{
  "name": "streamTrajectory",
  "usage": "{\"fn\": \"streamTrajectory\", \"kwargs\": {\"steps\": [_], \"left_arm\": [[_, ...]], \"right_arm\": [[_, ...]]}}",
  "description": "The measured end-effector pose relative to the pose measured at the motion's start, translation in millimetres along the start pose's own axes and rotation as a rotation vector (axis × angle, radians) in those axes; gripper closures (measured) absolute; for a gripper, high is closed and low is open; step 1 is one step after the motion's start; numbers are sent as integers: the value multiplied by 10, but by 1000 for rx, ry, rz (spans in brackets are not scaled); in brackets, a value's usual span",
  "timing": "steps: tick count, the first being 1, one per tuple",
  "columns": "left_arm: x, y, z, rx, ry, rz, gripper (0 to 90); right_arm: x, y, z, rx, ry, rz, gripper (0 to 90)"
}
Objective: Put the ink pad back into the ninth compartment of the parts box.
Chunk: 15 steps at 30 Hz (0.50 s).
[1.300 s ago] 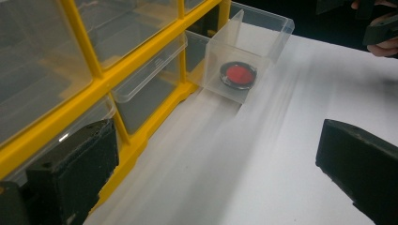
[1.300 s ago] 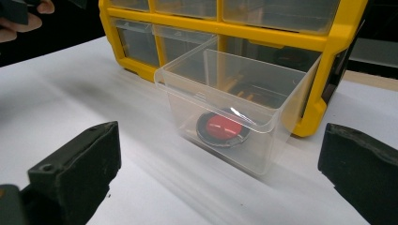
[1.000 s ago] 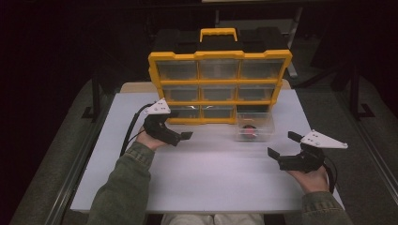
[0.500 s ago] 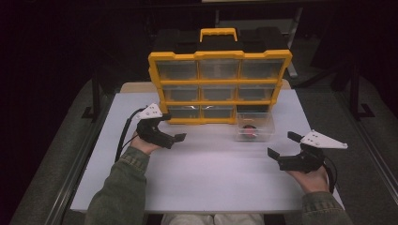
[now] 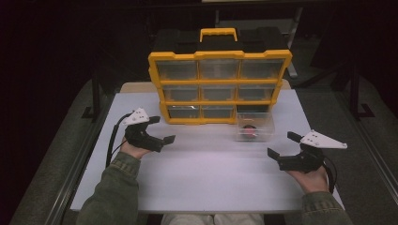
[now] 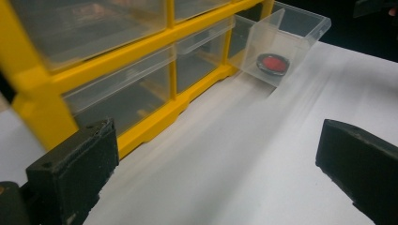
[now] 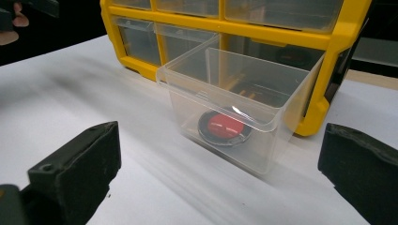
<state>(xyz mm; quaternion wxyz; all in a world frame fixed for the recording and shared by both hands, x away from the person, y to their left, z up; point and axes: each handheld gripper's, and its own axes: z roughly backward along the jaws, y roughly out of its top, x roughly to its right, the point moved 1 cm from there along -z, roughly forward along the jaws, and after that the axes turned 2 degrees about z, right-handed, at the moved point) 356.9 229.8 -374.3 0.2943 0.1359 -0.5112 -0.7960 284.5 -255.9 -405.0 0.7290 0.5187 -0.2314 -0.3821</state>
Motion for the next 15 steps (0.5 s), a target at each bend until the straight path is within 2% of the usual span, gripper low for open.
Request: {"fn": "streamTrajectory", "kwargs": {"steps": [15], "left_arm": [[-164, -206, 334, 40, 70, 69, 0]], "right_arm": [[-7, 0, 8, 4, 0, 0, 0]]}}
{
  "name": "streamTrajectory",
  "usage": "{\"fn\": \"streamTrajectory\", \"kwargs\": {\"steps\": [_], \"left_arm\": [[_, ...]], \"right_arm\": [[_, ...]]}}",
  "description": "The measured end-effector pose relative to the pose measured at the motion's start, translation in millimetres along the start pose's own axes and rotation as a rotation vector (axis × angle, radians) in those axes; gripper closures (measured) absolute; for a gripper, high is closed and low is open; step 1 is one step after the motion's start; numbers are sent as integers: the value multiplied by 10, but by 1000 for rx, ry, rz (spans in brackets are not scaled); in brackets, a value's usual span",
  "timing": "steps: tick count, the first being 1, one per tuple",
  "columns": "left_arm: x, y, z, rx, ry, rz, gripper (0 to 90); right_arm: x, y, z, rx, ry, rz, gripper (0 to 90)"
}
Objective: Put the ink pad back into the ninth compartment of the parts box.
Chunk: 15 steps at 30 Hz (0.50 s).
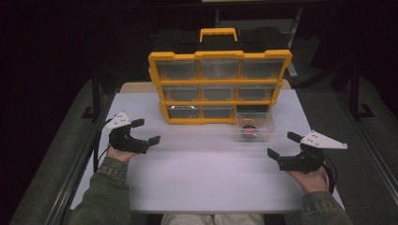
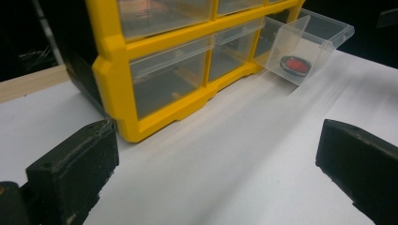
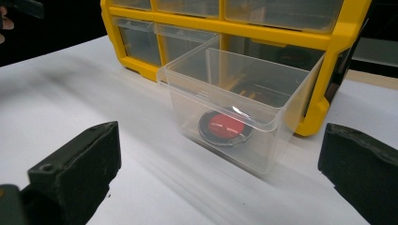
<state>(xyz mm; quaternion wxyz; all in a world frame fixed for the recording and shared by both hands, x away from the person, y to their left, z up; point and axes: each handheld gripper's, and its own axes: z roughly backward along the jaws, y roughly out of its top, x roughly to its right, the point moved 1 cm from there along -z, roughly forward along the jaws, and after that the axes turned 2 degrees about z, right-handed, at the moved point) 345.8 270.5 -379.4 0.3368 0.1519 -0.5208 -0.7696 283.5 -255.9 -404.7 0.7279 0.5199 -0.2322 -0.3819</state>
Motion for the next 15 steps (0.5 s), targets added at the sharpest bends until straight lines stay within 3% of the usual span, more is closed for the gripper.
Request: {"fn": "streamTrajectory", "kwargs": {"steps": [4, 15], "left_arm": [[-29, -54, 68, 18, 11, 14, 0], [-111, -237, 268, 135, 62, 67, 0]], "right_arm": [[-2, 0, -1, 0, 1, 1, 0], [-19, -2, -18, -5, 15, 5, 0]]}}
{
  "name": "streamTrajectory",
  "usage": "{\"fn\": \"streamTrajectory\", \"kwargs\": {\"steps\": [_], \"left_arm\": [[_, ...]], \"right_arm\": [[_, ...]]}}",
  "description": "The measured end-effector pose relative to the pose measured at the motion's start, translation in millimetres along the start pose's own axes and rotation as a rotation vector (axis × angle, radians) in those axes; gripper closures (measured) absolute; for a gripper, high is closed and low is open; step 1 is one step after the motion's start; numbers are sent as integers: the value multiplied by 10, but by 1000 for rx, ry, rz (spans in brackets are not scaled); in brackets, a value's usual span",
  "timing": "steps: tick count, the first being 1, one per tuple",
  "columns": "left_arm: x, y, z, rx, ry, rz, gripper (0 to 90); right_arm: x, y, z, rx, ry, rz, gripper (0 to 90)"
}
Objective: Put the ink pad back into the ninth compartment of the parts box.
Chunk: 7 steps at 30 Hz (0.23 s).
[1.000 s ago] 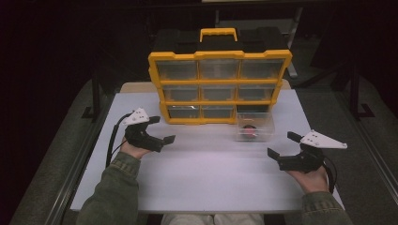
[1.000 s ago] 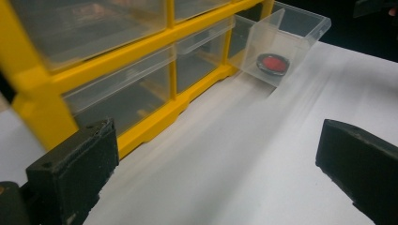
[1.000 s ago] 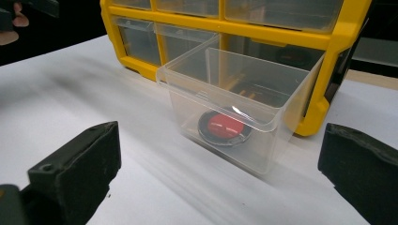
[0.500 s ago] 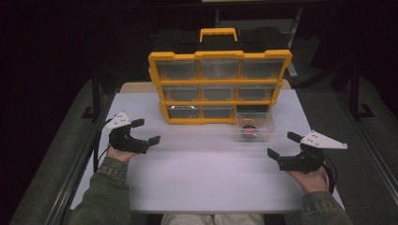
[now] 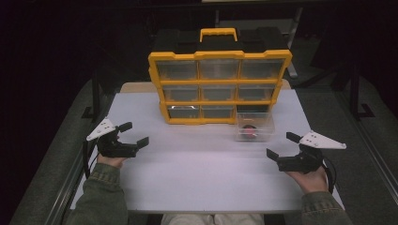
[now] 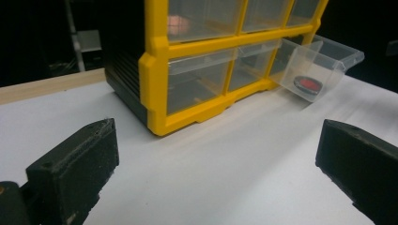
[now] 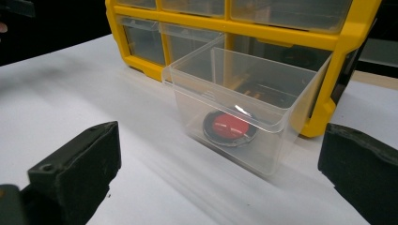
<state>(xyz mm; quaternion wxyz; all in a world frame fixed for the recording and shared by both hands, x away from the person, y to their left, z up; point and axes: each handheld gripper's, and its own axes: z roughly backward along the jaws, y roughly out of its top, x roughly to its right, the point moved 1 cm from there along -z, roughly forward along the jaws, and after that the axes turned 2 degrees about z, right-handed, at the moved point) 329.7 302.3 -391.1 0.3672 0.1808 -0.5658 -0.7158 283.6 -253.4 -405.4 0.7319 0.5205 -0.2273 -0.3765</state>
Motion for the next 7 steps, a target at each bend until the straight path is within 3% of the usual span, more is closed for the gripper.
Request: {"fn": "streamTrajectory", "kwargs": {"steps": [7], "left_arm": [[-133, -99, 139, 71, 63, 44, 0]], "right_arm": [[-24, -12, -37, -11, 12, 5, 0]]}}
